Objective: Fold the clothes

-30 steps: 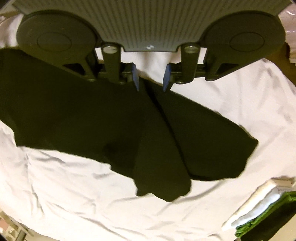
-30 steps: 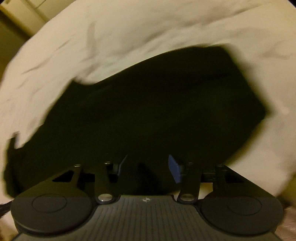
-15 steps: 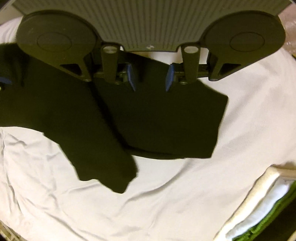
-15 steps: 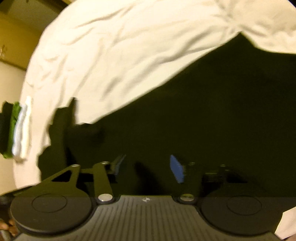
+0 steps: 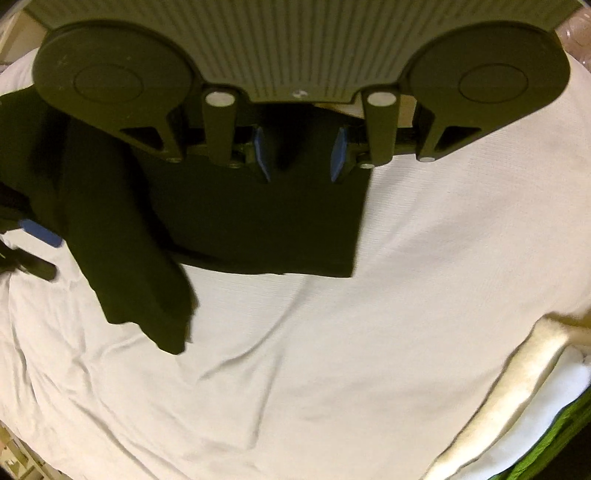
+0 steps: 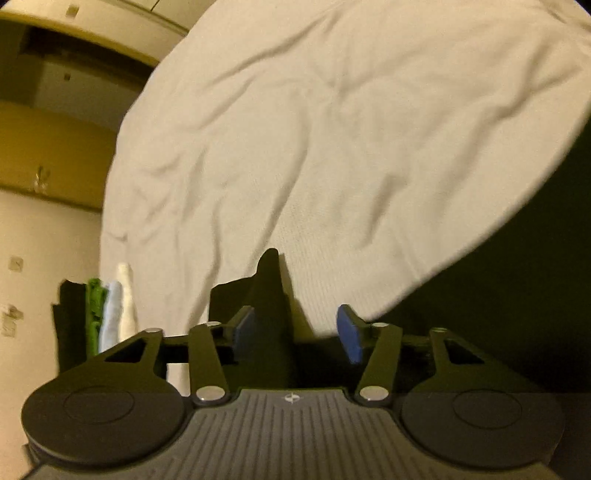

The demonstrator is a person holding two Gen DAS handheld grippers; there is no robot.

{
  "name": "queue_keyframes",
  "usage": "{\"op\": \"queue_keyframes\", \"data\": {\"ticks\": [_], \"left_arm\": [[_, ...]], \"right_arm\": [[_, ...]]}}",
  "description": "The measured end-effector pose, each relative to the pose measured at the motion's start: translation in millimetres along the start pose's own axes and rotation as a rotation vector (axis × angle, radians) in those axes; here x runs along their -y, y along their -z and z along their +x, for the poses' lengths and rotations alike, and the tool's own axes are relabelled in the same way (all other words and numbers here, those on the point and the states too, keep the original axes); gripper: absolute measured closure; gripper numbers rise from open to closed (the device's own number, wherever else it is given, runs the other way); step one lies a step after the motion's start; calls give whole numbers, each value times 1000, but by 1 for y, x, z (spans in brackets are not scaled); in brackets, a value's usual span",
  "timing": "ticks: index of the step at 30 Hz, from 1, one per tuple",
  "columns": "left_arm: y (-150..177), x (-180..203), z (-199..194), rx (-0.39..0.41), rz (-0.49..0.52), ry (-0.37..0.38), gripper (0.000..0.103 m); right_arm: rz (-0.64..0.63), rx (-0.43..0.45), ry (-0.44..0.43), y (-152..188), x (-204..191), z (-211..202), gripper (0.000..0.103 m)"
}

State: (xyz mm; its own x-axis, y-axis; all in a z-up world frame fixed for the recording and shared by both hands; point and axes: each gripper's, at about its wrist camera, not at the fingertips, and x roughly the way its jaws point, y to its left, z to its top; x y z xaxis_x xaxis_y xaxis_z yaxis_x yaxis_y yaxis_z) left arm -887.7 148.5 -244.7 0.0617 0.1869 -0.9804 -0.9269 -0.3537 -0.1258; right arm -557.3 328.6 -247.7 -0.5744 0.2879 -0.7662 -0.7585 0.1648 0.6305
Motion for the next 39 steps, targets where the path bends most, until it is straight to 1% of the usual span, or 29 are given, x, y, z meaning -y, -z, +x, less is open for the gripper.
{"op": "queue_keyframes", "data": {"ticks": [1, 2, 3, 4, 5, 6, 10, 12, 13, 14, 15, 16, 18, 19, 22, 25, 28, 31, 32, 33, 34, 37, 39], "left_arm": [[0, -5, 0, -2, -8, 1, 72], [0, -9, 0, -3, -17, 0, 72], [1, -14, -1, -5, -27, -1, 72], [1, -19, -2, -4, -38, 1, 72], [3, -25, -5, 0, -54, 11, 72], [5, -30, -9, 5, -71, 24, 72], [18, -56, -23, 24, -182, 107, 75], [27, -66, -30, 34, -238, 154, 75], [31, -69, -31, 38, -254, 173, 75], [34, -71, -32, 42, -265, 190, 74], [38, -73, -33, 45, -275, 206, 74], [41, -74, -33, 45, -283, 222, 73], [45, -75, -28, 36, -316, 268, 72], [48, -76, -24, 30, -342, 294, 72], [54, -73, -11, 23, -403, 342, 72], [58, -70, 2, 33, -465, 393, 73], [58, -70, 17, 57, -550, 421, 74], [58, -75, 30, 76, -627, 428, 75], [57, -76, 32, 86, -635, 424, 87], [57, -76, 31, 97, -636, 416, 103], [58, -75, 25, 128, -615, 413, 103], [63, -67, -7, 241, -501, 409, 103], [69, -64, -23, 276, -434, 387, 103]], "right_arm": [[-12, -13, 17, -3, -2, 10, 41], [-8, -34, 23, -3, -3, 21, 44], [-4, -54, 28, -3, -5, 32, 52], [-26, -51, 10, 1, -11, 33, 82], [-50, -46, -8, 5, -18, 35, 91], [-125, -25, -16, 11, -33, 31, 91], [-484, -39, -146, 56, -102, 9, 91], [-610, -139, -192, 87, -122, 11, 85], [-647, -218, -201, 105, -126, 16, 70], [-664, -264, -178, 118, -125, 21, 44], [-679, -309, -156, 130, -125, 25, 36], [-673, -328, -121, 136, -117, 26, 38], [-660, -365, -51, 149, -102, 26, 39], [-634, -368, -15, 148, -92, 24, 39], [-556, -323, 86, 137, -58, 11, 39], [-458, -271, 182, 123, -25, -11, 39], [-364, -238, 222, 118, 4, -31, 38], [-325, -216, 248, 120, 20, -45, 38], [-320, -211, 253, 121, 22, -48, 38], [-316, -206, 257, 122, 25, -49, 38], [-315, -204, 257, 122, 26, -51, 38], [-316, -198, 256, 127, 32, -58, 38], [-311, -193, 258, 127, 34, -61, 38]]}}
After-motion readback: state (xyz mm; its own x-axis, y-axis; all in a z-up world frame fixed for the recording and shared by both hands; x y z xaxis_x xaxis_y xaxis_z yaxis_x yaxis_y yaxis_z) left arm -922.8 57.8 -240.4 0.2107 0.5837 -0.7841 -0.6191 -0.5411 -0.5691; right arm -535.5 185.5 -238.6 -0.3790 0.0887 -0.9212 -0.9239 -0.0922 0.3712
